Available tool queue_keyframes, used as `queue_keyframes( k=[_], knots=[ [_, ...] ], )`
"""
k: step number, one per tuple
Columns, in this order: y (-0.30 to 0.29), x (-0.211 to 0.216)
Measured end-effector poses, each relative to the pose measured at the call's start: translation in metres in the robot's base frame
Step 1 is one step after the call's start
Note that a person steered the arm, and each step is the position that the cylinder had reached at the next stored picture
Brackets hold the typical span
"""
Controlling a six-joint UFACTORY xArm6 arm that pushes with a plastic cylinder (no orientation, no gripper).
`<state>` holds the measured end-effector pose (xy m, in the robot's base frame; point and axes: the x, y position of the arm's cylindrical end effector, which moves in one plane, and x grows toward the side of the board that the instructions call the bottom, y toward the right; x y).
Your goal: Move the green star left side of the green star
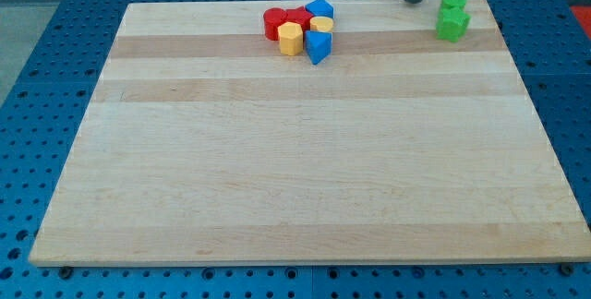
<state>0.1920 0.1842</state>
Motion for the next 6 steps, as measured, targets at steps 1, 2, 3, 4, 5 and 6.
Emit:
queue_keyframes(
  k=[1, 2, 3, 4, 5, 6],
  knots=[
    [0.018, 0.000],
    [0.047, -0.001],
    [0.094, -0.001],
    [0.101, 0.000],
    [0.088, 0.014],
    [0.071, 0.026]
  ],
)
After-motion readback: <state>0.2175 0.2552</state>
